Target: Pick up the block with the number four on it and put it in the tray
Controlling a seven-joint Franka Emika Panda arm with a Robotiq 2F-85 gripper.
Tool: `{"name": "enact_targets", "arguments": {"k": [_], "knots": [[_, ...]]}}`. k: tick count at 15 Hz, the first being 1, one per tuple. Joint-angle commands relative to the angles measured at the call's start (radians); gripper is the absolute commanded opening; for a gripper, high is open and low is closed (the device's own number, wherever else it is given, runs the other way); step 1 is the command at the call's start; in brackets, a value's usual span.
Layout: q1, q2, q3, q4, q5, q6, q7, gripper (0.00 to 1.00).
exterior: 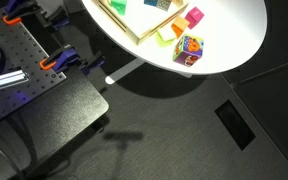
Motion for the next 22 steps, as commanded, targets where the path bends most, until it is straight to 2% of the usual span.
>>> {"name": "enact_targets", "arguments": {"k": [1, 8, 13, 22], "knots": [[0.008, 0.078, 0.006, 0.081, -0.006, -0.004, 0.029, 1.00], [0.037, 0.210, 0.008, 0.176, -0.038, 0.003, 0.017, 1.00], [0.061, 0.279, 0.004, 0.199, -0.110, 0.079, 0.024, 1.00], [0.064, 0.301, 0.000, 0.184, -0.101, 0.121, 0.007, 1.00]]}}
